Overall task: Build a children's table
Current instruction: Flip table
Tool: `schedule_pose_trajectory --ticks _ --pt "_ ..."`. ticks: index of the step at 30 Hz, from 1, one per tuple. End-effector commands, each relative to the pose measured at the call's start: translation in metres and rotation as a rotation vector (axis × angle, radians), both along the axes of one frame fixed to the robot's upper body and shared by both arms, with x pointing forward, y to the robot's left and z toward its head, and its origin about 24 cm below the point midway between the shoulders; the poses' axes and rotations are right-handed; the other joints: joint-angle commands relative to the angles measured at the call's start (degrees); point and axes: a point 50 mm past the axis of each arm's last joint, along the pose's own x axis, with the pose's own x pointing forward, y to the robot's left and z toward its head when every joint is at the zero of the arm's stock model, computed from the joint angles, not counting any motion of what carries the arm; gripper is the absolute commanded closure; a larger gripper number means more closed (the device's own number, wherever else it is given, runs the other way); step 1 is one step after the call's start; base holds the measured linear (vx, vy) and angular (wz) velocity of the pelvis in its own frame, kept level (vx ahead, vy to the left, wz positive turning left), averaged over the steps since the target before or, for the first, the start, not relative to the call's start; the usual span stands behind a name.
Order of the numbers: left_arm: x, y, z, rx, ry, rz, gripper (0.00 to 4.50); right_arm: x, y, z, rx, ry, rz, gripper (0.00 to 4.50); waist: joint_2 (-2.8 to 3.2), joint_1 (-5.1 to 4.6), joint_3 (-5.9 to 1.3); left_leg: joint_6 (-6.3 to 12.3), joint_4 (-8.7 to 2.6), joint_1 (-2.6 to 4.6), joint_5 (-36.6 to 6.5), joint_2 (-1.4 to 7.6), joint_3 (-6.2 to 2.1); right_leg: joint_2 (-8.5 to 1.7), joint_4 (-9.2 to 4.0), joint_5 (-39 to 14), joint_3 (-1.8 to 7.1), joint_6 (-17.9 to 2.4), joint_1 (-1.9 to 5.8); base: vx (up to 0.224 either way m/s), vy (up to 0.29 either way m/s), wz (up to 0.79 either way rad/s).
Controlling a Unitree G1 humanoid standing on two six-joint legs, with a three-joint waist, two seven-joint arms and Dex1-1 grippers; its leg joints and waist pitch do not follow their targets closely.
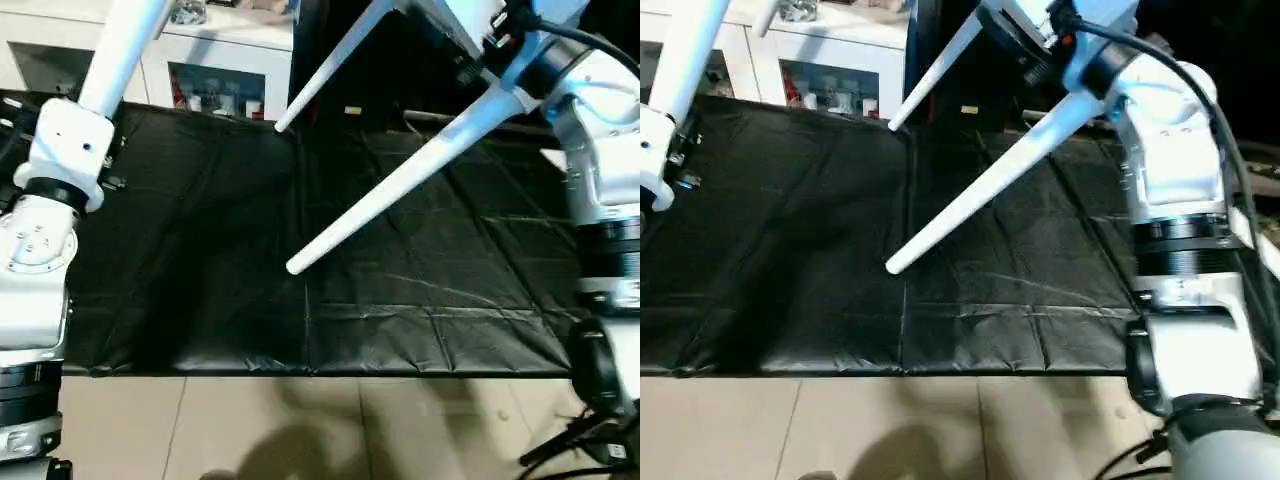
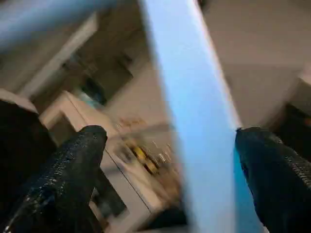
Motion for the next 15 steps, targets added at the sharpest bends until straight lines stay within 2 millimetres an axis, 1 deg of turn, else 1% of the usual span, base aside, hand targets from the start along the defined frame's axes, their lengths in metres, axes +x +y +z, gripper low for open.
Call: schedule_pose_trajectory --ticks 1,2,3,4,5,6,7,8,9,10,11,12,13,14,15 --pt "0.002 -0.017 -0.007 -0.003 0.041 -0.082 3.00 -0.017 0.006 0.014 0.061 -0.052 0.133 0.00 2.06 -1.11 -2.29 -3.41 -4.83 4.34 -42.8 0.58 -0.51 -4.22 -7.35 -37.5 0.01 -1.4 -0.98 0.000 0.000 0.00" --pt "0.001 -0.017 -0.007 -0.003 0.045 -0.084 3.01 -0.023 0.013 0.008 0.082 0.005 0.203 0.00 2.52 -1.05 -2.24 -3.44 -4.79 4.39 -42.8 0.56 -0.63 -4.15 -7.43 -37.5 -0.32 -1.1 -0.87 0.000 0.000 0.00" --pt "0.001 -0.018 -0.008 -0.004 0.051 -0.087 3.01 -0.028 0.021 -0.005 0.084 0.093 0.270 0.00 3.06 -0.93 -2.05 -3.37 -5.47 4.13 -43.5 0.92 -0.85 -3.81 -7.31 -36.0 -1.03 -0.6 -0.08 0.000 0.000 0.00" --pt "0.001 -0.019 -0.009 -0.006 0.057 -0.091 3.02 -0.030 0.025 -0.018 0.078 0.143 0.282 0.00 3.87 -0.74 -2.00 -4.03 -8.10 1.94 -47.5 2.34 -1.44 -3.26 -4.07 -30.6 -0.90 -1.4 2.39 0.000 0.000 0.00" --pt "0.001 -0.020 -0.010 -0.008 0.061 -0.095 3.02 -0.031 0.027 -0.031 0.075 0.182 0.278 0.00 4.50 0.48 -2.18 -4.55 -10.31 -0.14 -49.8 3.47 -1.34 -2.88 0.93 -24.1 0.56 -2.9 4.31 -0.056 -0.016 0.05" --pt "0.001 -0.020 -0.010 -0.008 0.061 -0.095 3.02 -0.031 0.027 -0.031 0.075 0.182 0.278 0.00 4.08 3.32 -2.18 -5.08 -13.49 -3.15 -53.8 3.82 1.12 -1.57 7.65 -15.3 1.64 -4.0 5.45 -0.056 -0.016 0.05" --pt "0.001 -0.020 -0.012 -0.015 0.067 -0.099 3.02 -0.033 0.031 -0.047 0.072 0.238 0.271 0.00 1.01 3.80 -2.37 -4.05 -10.40 0.82 -45.4 1.76 2.84 -2.57 5.03 -29.8 5.79 -1.9 1.42 -0.047 -0.065 0.18" --pt "0.001 -0.020 -0.012 -0.024 0.072 -0.100 3.02 -0.035 0.033 -0.059 0.081 0.281 0.267 0.00 1.01 3.80 -2.37 -4.05 -10.40 0.82 -45.4 1.76 2.84 -2.57 5.03 -29.8 5.79 -1.9 1.42 0.039 -0.096 0.12" --pt "0.001 -0.020 -0.013 -0.036 0.078 -0.101 3.03 -0.038 0.035 -0.078 0.122 0.357 0.248 0.00 0.37 3.55 -1.76 -0.77 5.32 5.54 -12.8 -3.02 0.29 -8.53 -8.36 -67.9 9.92 2.1 -6.33 0.039 -0.096 0.12" --pt "0.001 -0.020 -0.014 -0.052 0.088 -0.102 3.03 -0.042 0.036 -0.100 0.176 0.443 0.216 0.00 0.83 4.52 -2.61 0.40 1.44 1.51 -8.9 -2.51 -1.07 -9.38 -5.94 -58.3 10.85 1.1 -0.04 0.086 -0.056 -0.05" --pt "0.002 -0.020 -0.015 -0.060 0.092 -0.102 3.03 -0.043 0.035 -0.107 0.189 0.468 0.196 0.00 1.02 4.91 -3.00 -0.88 -1.98 1.66 -10.5 -1.16 -0.90 -7.53 -4.26 -49.3 9.11 0.4 0.33 0.068 -0.035 0.05" --pt "0.002 -0.020 -0.016 -0.068 0.097 -0.102 3.03 -0.044 0.034 -0.116 0.197 0.490 0.172 0.00 1.17 4.73 -3.63 -2.30 -3.37 2.36 -12.2 -0.98 -0.43 -4.46 -2.36 -37.8 7.68 -0.7 -0.72 0.068 -0.035 0.05" --pt "0.002 -0.020 -0.019 -0.080 0.105 -0.100 3.03 -0.046 0.032 -0.128 0.220 0.533 0.132 0.00 2.77 3.90 -4.79 -4.04 -4.30 2.55 -11.9 -0.33 -0.67 -2.79 0.17 -13.7 6.78 -4.7 -0.42 -0.021 -0.037 0.19" --pt "0.002 -0.019 -0.021 -0.089 0.113 -0.099 3.03 -0.048 0.029 -0.140 0.245 0.569 0.088 0.00 2.51 3.30 -4.91 -2.98 -4.71 1.78 -11.1 -0.08 -0.42 -2.50 0.25 -3.6 6.24 -7.5 0.31 0.000 0.000 0.00" --pt "0.002 -0.019 -0.022 -0.095 0.117 -0.098 3.04 -0.050 0.027 -0.147 0.262 0.592 0.060 0.00 3.07 2.81 -4.09 -3.07 -4.93 1.34 -17.2 -0.46 0.02 -2.74 -0.85 -8.8 6.45 -8.5 -0.08 0.000 0.000 0.00"
